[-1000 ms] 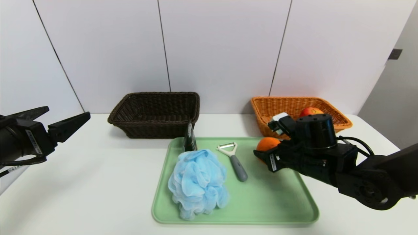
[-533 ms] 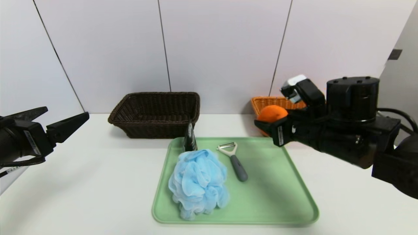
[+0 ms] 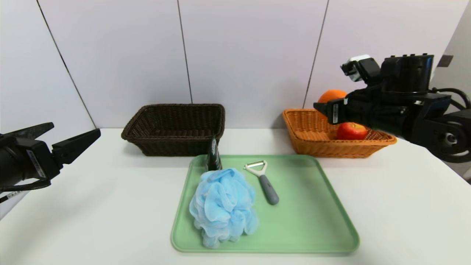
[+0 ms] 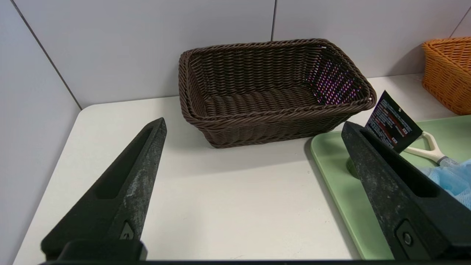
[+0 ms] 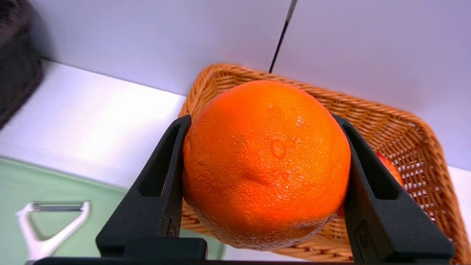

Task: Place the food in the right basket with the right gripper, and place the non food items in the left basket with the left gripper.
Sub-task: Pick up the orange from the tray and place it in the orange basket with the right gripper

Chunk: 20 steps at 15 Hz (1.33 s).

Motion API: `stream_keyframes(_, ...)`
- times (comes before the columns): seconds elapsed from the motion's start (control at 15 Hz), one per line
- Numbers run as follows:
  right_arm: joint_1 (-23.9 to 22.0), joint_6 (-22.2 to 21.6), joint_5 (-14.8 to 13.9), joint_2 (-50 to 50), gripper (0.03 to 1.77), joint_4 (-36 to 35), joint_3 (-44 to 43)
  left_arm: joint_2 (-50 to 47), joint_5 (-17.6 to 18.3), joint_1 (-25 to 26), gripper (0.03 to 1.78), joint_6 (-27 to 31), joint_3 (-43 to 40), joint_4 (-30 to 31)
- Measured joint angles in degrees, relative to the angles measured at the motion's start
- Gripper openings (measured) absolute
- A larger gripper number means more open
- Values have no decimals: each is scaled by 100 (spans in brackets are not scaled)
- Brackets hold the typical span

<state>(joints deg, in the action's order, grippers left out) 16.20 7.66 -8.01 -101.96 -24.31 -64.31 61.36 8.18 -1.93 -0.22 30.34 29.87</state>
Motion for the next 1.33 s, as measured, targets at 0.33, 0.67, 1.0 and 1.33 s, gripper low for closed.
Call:
stream_keyframes(0.33,-315,-17,-28,-931,115,-57,-463,-66,0,0,169,-22,-99,-2)
stream_keyframes(0.67,-408,2,-102,-1524,115,-49,-778,-157,2,0,169,-35,-113,0)
stream_keyframes(1.0,-430,17,-196,-1648,140,-50,-785,-243,9,0,169,-40,-107,0)
stream_keyframes(1.33,-463,20,-266,-1596,155,-72,-777,-350,11,4,169,-40,-127,-18)
